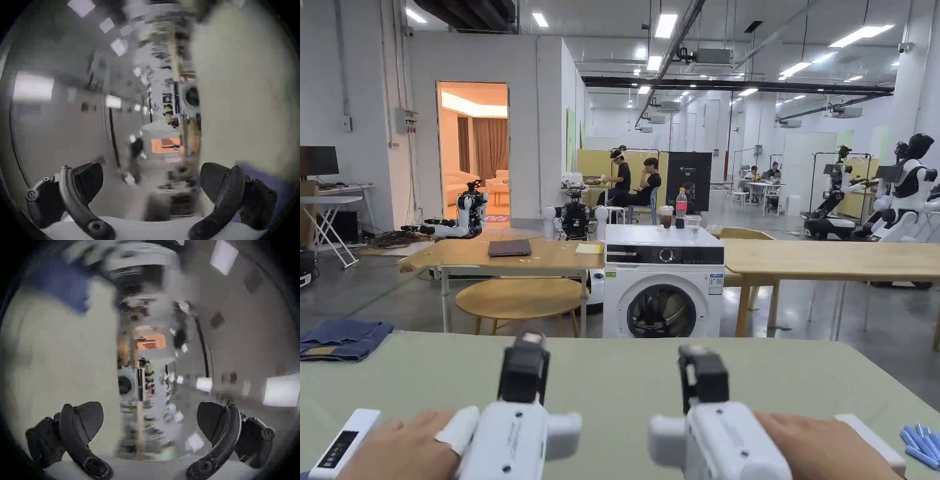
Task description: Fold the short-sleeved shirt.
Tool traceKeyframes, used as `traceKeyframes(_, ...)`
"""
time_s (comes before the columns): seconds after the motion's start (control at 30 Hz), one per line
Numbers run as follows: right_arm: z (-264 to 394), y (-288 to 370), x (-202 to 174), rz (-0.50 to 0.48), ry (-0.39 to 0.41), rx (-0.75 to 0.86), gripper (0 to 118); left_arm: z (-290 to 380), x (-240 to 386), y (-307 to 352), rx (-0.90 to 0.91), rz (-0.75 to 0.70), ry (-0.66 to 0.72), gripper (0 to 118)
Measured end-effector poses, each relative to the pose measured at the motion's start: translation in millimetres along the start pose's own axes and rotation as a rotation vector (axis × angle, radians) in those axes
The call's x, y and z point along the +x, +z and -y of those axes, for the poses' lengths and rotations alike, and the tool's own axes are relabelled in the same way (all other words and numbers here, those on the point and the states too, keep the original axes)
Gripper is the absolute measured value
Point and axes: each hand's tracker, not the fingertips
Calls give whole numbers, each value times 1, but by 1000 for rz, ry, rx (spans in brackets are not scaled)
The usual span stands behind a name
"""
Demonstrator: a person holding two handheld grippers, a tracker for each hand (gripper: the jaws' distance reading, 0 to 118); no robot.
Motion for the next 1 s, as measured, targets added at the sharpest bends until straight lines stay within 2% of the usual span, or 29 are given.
traceKeyframes(0.03,-1,1,-16,10,139,12,116,-2,9,3,15,-2,-46,117)
traceKeyframes(0.07,1,1,-29,22,225,14,116,-3,16,8,32,17,-21,117)
traceKeyframes(0.1,1,1,-31,-2,191,3,116,-3,15,10,26,38,52,117)
traceKeyframes(0.13,4,1,-30,-38,98,-19,116,-3,8,10,3,80,208,117)
traceKeyframes(0.2,8,-1,-6,-49,-257,-88,116,8,-12,5,-73,136,520,117)
traceKeyframes(0.23,12,-3,6,-51,-400,-112,116,15,-21,1,-100,162,646,117)
traceKeyframes(0.27,21,-7,29,-60,-645,-141,116,25,-37,-5,-148,214,851,117)
traceKeyframes(0.33,40,-8,63,-60,-1040,-174,116,50,-62,-15,-174,315,1237,117)
traceKeyframes(0.4,69,-5,94,-15,-1477,-182,116,83,-81,-23,-204,326,1651,117)
traceKeyframes(0.47,93,-1,105,19,-1798,-181,116,103,-86,-25,-237,284,1915,117)
traceKeyframes(0.5,100,0,106,23,-1888,-177,116,106,-87,-23,-257,240,1951,117)
traceKeyframes(0.57,106,4,102,30,-1994,-156,116,102,-87,-18,-277,159,1897,117)
traceKeyframes(0.6,106,5,99,31,-1990,-159,116,92,-86,-15,-277,127,1858,117)
traceKeyframes(0.67,97,8,92,57,-1939,-196,116,83,-80,-9,-250,158,1836,117)
traceKeyframes(0.77,98,7,88,46,-1902,-199,116,74,-79,-9,-264,181,1795,117)
traceKeyframes(1.0,94,5,91,66,-1833,-209,116,79,-90,-16,-261,193,1851,117)
